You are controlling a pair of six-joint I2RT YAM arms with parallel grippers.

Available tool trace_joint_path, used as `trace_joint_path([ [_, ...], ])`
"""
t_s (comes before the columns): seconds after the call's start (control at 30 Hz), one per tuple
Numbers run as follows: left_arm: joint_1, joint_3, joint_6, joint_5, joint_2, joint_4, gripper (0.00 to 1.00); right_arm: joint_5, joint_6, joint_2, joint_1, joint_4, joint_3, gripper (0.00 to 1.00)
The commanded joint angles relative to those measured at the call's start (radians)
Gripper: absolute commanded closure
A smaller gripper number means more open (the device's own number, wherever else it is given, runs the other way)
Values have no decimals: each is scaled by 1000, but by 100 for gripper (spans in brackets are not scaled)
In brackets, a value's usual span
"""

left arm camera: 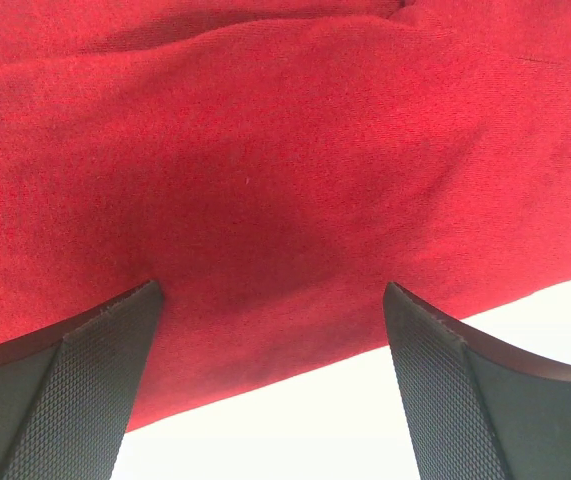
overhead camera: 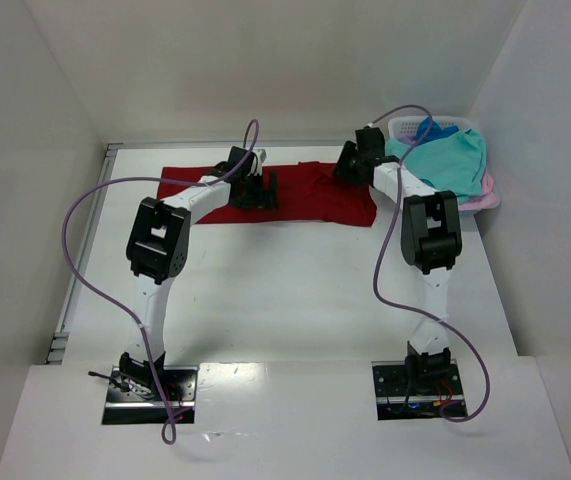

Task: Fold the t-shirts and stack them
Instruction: Fold the other side of the tshirt into a rectangle

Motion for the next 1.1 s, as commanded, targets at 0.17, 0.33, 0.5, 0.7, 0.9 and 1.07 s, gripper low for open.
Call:
trace_joint_path([
  [0.17, 7, 26, 4, 23, 40, -20, 1, -48, 36, 62, 5, 43, 124, 44],
  [0.33, 7, 26, 4, 23, 50, -20, 1, -48, 45, 94, 5, 45, 161, 44],
  [0.5, 7, 26, 4, 23, 50, -20, 1, -78, 56, 128, 5, 36, 196, 55],
  [0.7, 16, 26, 4, 23, 50, -20, 1, -121, 76, 137, 5, 5, 218, 43],
  [0.9, 16, 26, 4, 23, 50, -20, 1, -143, 76, 137, 5, -10, 207, 34],
  [1.07, 16, 17, 4, 23, 50, -20, 1, -164, 76, 119, 5, -30, 175, 33],
])
